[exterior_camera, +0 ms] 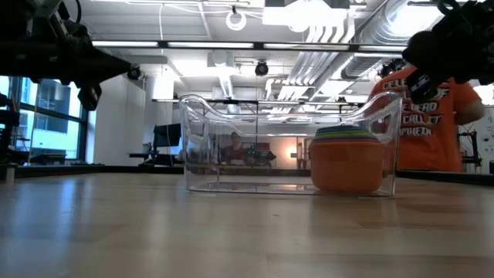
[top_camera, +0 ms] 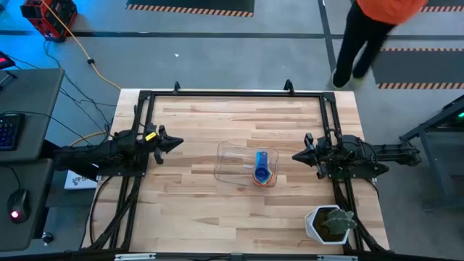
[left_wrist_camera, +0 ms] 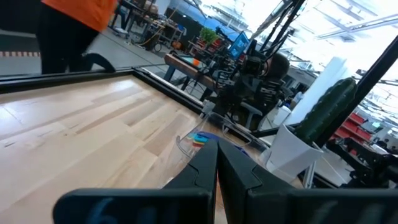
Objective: Nest measuring cups in basket
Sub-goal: Return to Home Position
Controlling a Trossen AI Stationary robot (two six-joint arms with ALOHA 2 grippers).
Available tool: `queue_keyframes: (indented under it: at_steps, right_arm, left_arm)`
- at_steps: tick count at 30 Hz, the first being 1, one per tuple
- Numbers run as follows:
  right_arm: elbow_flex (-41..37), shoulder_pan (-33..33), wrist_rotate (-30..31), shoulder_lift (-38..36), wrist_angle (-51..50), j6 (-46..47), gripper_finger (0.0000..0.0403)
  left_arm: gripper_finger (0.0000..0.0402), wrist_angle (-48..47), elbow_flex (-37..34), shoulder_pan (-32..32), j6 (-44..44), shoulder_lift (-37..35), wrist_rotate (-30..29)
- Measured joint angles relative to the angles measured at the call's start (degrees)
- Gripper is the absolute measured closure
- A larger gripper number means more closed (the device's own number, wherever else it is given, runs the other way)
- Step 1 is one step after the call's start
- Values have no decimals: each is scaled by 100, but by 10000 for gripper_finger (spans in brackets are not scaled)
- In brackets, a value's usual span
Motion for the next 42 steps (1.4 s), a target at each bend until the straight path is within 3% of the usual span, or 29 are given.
queue_keyframes:
  at_steps: [13, 42]
  right_arm:
    - [-2, 0, 19, 0, 0, 4, 403]
    - [-7, 0, 19, 2, 0, 2, 402]
  left_arm:
    - [398, 2, 0, -522, 0, -1, 0]
    - [398, 0, 2, -545, 0, 0, 0]
